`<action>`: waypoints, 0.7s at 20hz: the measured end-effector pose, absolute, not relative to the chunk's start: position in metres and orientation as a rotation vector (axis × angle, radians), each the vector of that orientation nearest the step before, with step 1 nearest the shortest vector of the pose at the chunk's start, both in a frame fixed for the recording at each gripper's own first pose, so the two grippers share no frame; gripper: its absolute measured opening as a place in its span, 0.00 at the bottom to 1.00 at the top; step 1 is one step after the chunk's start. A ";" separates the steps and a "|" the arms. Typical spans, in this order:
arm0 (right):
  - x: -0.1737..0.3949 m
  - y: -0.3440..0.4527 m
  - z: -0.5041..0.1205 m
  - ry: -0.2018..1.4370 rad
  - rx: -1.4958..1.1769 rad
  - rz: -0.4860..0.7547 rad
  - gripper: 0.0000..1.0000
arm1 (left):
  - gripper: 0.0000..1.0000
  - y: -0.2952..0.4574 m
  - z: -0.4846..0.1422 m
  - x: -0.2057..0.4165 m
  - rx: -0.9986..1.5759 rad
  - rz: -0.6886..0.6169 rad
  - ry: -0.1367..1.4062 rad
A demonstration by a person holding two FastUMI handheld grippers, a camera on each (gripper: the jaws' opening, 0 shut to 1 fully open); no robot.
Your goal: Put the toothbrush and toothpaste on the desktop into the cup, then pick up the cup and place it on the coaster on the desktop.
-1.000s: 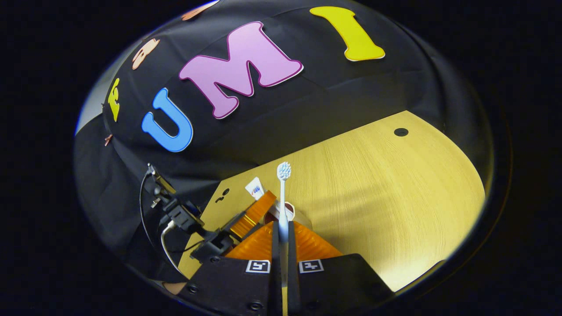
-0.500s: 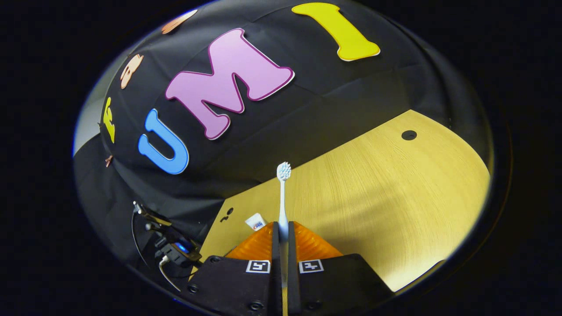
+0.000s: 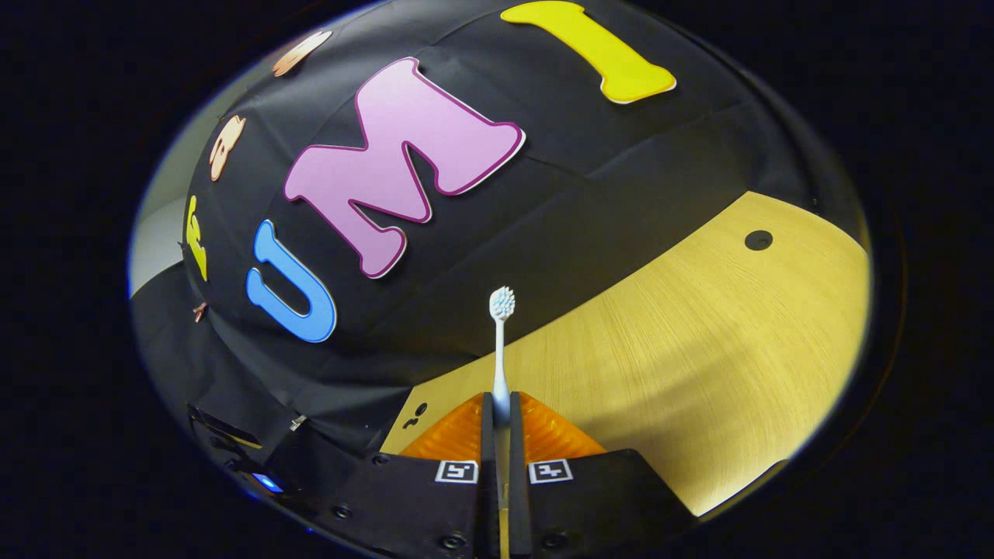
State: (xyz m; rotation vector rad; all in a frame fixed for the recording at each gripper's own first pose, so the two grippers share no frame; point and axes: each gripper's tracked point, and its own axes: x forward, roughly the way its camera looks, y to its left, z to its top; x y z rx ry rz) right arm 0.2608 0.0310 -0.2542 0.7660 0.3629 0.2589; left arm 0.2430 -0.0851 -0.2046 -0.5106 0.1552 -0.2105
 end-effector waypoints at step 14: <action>0.250 0.056 -0.303 0.275 0.627 0.186 0.09 | 0.73 -0.056 -0.235 0.156 -0.491 -0.235 0.218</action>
